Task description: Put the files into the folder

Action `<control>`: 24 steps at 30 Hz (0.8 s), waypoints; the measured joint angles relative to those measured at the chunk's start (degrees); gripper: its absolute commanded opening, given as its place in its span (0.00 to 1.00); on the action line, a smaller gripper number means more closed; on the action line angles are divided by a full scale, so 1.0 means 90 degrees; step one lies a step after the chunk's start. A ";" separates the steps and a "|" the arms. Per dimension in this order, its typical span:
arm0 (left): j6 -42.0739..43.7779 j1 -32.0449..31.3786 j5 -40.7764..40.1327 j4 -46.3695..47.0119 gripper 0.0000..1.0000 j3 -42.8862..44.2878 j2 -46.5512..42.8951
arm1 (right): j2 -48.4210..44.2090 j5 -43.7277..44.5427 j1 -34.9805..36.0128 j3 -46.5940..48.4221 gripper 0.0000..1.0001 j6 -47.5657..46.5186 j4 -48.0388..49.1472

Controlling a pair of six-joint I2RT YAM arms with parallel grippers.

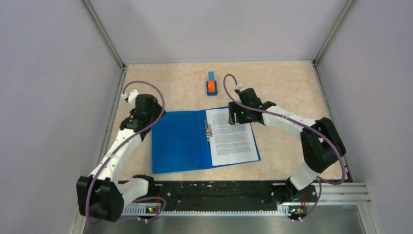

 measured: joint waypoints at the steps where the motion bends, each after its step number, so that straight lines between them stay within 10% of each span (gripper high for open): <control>1: 0.0092 0.0330 0.0007 -0.0017 0.73 -0.0187 -0.0257 | 0.0097 0.0002 0.0114 0.0102 0.64 0.0027 0.0005; 11: 0.0687 0.3050 0.1741 -0.0044 0.81 -0.1545 -0.0860 | 0.1071 0.0153 0.1443 0.1236 0.56 0.0097 0.0000; 24: 0.0697 0.3283 0.3633 0.0515 0.69 -0.1933 -0.0554 | 0.1919 0.0452 0.1797 0.1860 0.49 0.0095 -0.0185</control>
